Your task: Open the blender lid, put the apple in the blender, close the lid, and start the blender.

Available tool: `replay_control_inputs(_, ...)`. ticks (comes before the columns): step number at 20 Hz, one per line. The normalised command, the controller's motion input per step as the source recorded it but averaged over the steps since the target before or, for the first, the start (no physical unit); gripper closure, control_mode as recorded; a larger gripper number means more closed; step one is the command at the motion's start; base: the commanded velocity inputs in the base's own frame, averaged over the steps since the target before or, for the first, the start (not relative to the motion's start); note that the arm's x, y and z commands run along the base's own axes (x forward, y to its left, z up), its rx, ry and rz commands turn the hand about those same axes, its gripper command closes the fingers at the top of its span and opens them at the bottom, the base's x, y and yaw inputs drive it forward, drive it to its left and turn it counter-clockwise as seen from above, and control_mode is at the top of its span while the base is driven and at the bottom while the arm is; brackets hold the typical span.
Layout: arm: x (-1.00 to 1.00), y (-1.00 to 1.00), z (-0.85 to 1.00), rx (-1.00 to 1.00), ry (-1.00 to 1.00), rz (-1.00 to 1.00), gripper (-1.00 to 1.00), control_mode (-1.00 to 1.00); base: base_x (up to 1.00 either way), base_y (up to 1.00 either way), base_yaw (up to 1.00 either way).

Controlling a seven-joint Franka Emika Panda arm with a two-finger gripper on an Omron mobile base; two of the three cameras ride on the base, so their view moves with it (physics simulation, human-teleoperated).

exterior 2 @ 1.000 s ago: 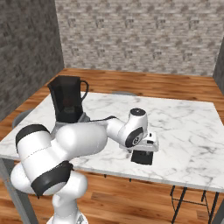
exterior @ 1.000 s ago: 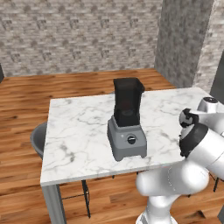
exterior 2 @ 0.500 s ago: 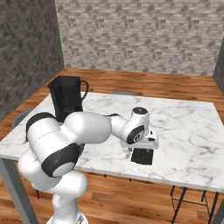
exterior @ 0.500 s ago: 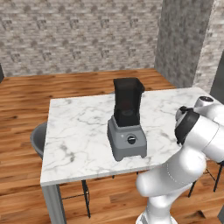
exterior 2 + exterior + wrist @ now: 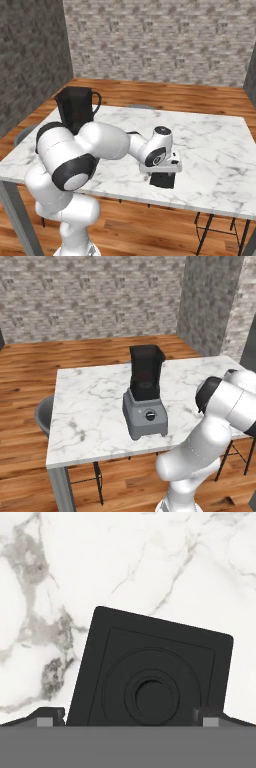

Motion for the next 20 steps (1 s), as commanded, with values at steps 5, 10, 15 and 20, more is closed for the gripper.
replay_control_inputs(5,0.14,-0.11,-0.02,0.02,0.0,0.04,-1.0,-1.0,0.0,0.0,0.0)
replay_control_inputs(10,0.1,-0.01,-0.14,0.0,0.01,0.0,-1.0,-1.0,0.0,0.0,0.0)
replay_control_inputs(15,0.0,0.0,-0.24,0.0,0.03,0.0,-1.0,-1.0,0.0,0.0,0.0)
replay_control_inputs(20,0.0,0.0,-0.33,0.0,0.05,0.0,-1.0,-1.0,0.0,0.0,0.0)
